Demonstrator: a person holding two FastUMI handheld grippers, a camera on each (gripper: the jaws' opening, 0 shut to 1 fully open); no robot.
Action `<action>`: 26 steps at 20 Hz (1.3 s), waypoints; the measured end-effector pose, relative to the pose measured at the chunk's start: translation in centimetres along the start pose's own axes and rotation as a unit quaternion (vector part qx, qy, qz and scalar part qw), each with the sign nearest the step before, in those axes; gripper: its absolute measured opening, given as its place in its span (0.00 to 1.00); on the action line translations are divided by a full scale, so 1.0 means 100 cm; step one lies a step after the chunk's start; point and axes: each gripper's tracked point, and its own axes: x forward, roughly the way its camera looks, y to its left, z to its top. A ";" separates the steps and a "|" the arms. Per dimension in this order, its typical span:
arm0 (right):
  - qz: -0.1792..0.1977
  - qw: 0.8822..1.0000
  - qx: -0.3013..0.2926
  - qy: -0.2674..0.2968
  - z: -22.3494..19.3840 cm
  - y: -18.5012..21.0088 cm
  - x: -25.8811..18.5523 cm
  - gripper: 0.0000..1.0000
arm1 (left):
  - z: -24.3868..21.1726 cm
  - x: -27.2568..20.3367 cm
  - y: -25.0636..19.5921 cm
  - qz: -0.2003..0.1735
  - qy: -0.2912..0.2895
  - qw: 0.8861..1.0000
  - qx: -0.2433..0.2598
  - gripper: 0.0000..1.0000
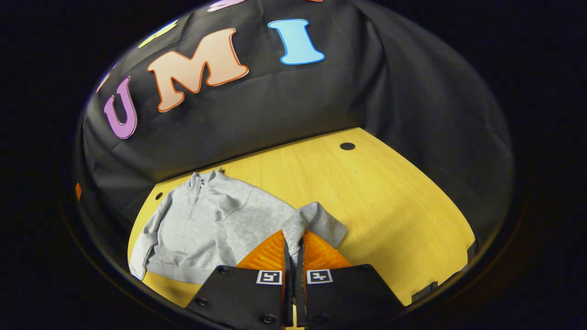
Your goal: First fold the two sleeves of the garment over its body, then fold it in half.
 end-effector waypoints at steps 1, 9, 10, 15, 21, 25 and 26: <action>0.007 1.000 0.001 -0.002 0.006 0.010 0.004 0.05 | 0.000 -0.001 0.008 0.007 0.000 1.000 0.001 0.92; 0.064 0.997 -0.034 -0.023 0.034 0.102 0.023 0.05 | -0.003 -0.006 0.064 0.049 -0.001 0.999 0.000 0.92; 0.071 0.997 -0.036 -0.024 0.037 0.114 0.024 0.05 | -0.003 -0.007 0.071 0.054 -0.002 0.999 0.000 0.92; 0.108 0.993 -0.040 -0.026 0.043 0.180 0.036 0.05 | -0.010 -0.011 0.107 0.077 0.002 0.997 0.002 0.92; 0.150 0.987 -0.062 -0.021 0.031 0.257 0.050 0.05 | -0.020 -0.017 0.151 0.106 0.010 0.994 0.004 0.94; 0.177 0.981 -0.075 -0.021 0.024 0.306 0.055 0.05 | -0.026 -0.020 0.175 0.123 0.013 0.992 0.008 0.92; 0.183 0.980 -0.077 -0.020 0.021 0.318 0.056 0.05 | -0.028 -0.021 0.181 0.127 0.015 0.992 0.009 0.94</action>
